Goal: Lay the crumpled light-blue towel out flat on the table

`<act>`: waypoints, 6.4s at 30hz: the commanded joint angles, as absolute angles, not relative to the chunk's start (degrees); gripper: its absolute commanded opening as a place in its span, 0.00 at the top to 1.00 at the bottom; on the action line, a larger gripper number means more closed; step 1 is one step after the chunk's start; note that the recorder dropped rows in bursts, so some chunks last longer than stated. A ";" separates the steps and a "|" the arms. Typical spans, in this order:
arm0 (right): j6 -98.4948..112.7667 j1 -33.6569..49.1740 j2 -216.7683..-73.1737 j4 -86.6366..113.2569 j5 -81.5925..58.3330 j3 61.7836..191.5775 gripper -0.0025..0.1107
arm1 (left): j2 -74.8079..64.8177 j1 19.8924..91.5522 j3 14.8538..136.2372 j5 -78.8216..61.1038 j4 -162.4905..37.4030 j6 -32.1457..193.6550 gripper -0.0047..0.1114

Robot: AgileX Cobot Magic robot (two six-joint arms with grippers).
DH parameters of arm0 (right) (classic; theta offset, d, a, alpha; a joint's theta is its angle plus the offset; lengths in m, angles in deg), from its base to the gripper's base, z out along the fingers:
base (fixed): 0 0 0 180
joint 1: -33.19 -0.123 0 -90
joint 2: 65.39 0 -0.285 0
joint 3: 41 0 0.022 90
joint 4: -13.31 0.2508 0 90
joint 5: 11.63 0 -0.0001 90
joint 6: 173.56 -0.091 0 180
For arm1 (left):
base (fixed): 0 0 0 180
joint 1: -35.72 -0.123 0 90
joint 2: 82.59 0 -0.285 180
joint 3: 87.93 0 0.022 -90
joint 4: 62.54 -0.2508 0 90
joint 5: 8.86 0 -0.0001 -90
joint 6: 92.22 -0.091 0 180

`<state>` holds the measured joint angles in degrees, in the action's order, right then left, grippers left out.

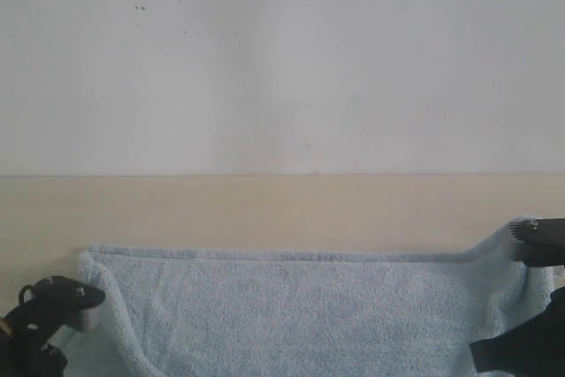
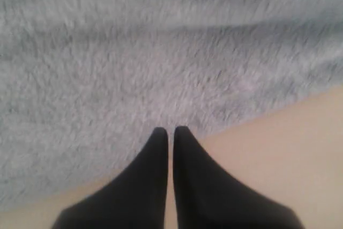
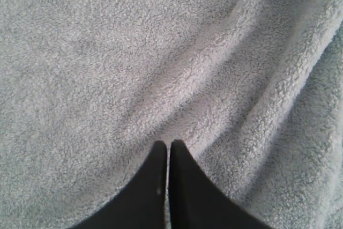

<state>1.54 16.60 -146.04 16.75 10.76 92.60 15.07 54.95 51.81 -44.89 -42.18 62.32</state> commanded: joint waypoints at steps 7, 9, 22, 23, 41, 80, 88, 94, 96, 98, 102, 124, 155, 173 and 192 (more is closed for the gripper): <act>1.89 16.52 -145.69 18.29 10.38 92.74 0.97 | 17.47 54.63 52.81 -43.34 -73.63 85.86 0.92; 1.89 16.52 -145.69 18.29 10.12 92.74 0.97 | 19.15 54.63 52.81 -43.33 -75.47 88.17 0.92; 1.89 16.52 -145.69 19.93 10.62 92.74 0.97 | 21.02 54.63 52.47 -46.59 -90.39 101.88 0.92; 1.89 16.52 -145.69 20.08 10.62 92.74 0.97 | 21.02 54.63 52.12 -46.68 -91.42 102.84 0.92; 2.07 16.52 -145.69 20.69 10.38 92.74 0.97 | 20.04 54.87 53.28 -40.35 -84.35 96.07 0.92; -16.12 19.39 -143.45 -10.36 13.04 94.84 0.97 | 2.97 54.87 53.14 -44.00 -63.75 85.68 0.92; -16.29 34.22 -148.70 -11.21 25.11 94.48 0.98 | 3.37 54.87 53.14 -43.10 -45.91 71.03 0.92; 8.29 35.51 -151.63 3.37 32.42 105.69 0.98 | 3.88 54.87 53.14 -44.38 -26.71 55.38 0.92; 2.44 35.51 -151.65 2.45 37.05 113.46 0.98 | 3.88 54.87 53.14 -44.38 -21.14 49.33 0.92; 2.34 35.51 -151.88 2.45 41.60 118.60 0.98 | 4.42 54.87 53.14 -43.60 -17.32 45.57 0.92; 7.51 35.92 -159.38 0.96 55.93 123.48 0.98 | 6.62 54.87 53.14 -43.60 -13.87 42.74 0.92; 3.90 35.97 -167.70 -4.18 36.25 105.95 0.98 | 8.12 54.87 53.14 -44.77 -13.09 41.06 0.92; -14.94 35.97 -173.84 -18.79 31.14 101.56 0.98 | 8.12 54.87 53.14 -46.39 -13.09 38.87 0.92; -18.69 35.97 -173.84 -18.67 38.16 97.85 0.98 | 8.12 54.87 53.18 -47.95 -12.39 38.72 0.92; -29.43 35.97 -159.94 -29.48 34.38 102.30 0.98 | 8.12 54.87 53.55 -46.77 -9.45 37.75 0.92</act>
